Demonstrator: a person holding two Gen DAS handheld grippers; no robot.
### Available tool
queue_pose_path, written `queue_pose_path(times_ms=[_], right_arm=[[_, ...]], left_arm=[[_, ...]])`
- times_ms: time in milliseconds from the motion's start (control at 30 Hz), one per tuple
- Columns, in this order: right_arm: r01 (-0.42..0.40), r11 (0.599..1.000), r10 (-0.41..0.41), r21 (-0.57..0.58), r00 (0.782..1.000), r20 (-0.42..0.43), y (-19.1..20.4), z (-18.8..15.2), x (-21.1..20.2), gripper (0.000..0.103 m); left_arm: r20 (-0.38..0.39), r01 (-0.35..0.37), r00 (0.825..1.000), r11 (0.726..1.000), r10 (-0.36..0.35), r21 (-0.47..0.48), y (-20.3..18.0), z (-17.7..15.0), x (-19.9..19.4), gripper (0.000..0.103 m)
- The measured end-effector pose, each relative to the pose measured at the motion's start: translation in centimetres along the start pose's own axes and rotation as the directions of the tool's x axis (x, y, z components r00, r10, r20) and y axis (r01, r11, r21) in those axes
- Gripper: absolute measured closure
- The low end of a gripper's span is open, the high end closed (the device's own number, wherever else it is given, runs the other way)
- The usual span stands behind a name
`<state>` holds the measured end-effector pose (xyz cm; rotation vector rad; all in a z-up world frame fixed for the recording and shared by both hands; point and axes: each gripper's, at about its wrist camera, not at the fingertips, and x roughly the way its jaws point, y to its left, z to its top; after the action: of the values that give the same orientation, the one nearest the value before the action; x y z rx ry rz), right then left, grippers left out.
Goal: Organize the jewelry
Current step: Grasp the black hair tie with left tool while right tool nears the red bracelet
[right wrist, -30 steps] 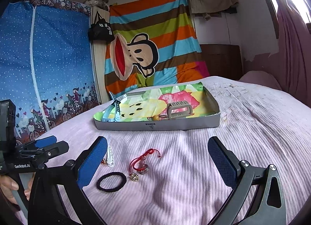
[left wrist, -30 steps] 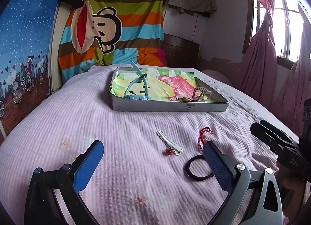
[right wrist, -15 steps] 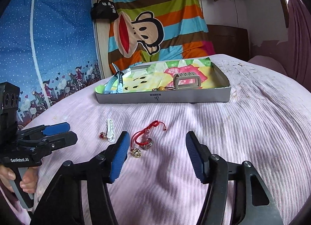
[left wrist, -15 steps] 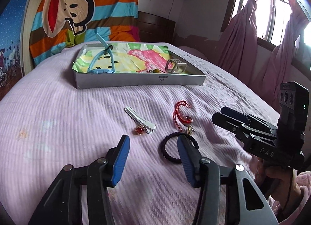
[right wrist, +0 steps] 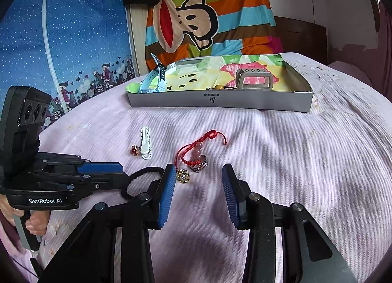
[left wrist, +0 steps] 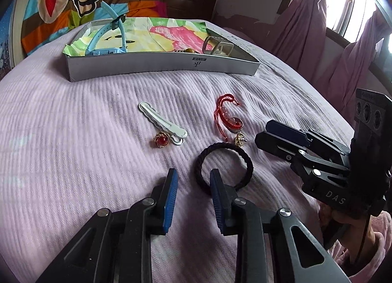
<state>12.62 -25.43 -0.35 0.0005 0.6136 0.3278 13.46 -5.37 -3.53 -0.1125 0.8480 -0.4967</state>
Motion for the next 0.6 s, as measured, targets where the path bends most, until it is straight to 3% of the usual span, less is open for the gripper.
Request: queue_pose_path(times_ms=[200, 367, 600], right_arm=[[-0.004, 1.000, 0.004, -0.011, 0.999, -0.032, 0.3, -0.2, 0.8, 0.074], [-0.009, 1.000, 0.009, -0.012, 0.999, -0.054, 0.3, -0.3, 1.3, 0.074], [-0.025, 1.000, 0.024, -0.018, 0.996, -0.084, 0.7, -0.4, 2.2, 0.074]], left_arm=[[-0.034, -0.014, 0.999, 1.000, 0.014, 0.014, -0.3, 0.2, 0.9, 0.080], [-0.041, -0.018, 0.999, 1.000, 0.019, 0.019, -0.5, 0.1, 1.3, 0.096], [-0.005, -0.053, 0.999, 0.998, 0.053, 0.017, -0.5, -0.3, 0.8, 0.097]])
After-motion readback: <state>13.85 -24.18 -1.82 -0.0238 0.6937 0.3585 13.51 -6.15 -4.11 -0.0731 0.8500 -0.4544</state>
